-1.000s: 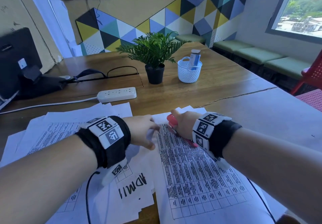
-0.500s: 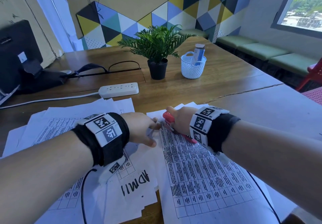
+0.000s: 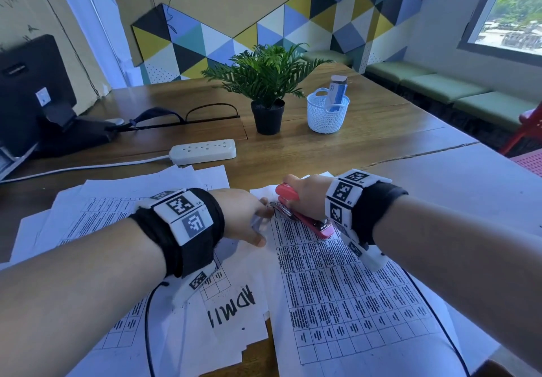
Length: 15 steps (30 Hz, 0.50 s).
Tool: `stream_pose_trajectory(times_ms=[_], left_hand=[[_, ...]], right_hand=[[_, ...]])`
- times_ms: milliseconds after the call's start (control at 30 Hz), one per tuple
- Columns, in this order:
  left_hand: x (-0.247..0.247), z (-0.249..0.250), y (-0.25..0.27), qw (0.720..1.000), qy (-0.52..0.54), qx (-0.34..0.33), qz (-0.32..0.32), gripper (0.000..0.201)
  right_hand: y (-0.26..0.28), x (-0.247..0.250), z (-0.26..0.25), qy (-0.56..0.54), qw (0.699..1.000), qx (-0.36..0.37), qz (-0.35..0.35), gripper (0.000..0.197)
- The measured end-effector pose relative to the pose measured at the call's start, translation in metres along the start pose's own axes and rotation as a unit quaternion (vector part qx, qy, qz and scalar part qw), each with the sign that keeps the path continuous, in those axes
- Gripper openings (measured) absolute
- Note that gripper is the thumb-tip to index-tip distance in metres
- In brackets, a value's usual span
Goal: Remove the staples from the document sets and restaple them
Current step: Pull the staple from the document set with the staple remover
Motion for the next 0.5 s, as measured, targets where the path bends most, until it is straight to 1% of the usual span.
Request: stream_pose_trajectory(times_ms=[100,200,333,500], left_hand=[[0.0018,0.0017,0.0002,1.0,-0.005,-0.002,0.004,0.057],[0.0007,0.001,0.0009,1.0,0.001,0.003,0.009,0.057],[-0.0007,0.0003,0.0008,1.0,0.005,0.003,0.013,0.062],[0.0004,0.0012,-0.0004,1.0,0.008,0.008,0.013,0.064]], right_hand=[[0.0016,0.0025,0.0026,-0.016,1.0,0.01,0.005,0.037],[0.0016,0.0023,0.0044,-0.028,1.0,0.008,-0.01,0.038],[0.0009,0.0032,0.006,-0.027,0.999,0.018,-0.005,0.041],[-0.0035,0.0022,0.0102,-0.041,0.999,0.024,-0.021,0.043]])
Point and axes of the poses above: each hand's wrist, its own y-axis away from the middle knuckle, its own x-axis out of the back of the hand, z = x × y, the point moved 2 cm from there along -y, towards the middle knuckle, and after that the axes turned 1 degree about x, right-handed, at the moved point
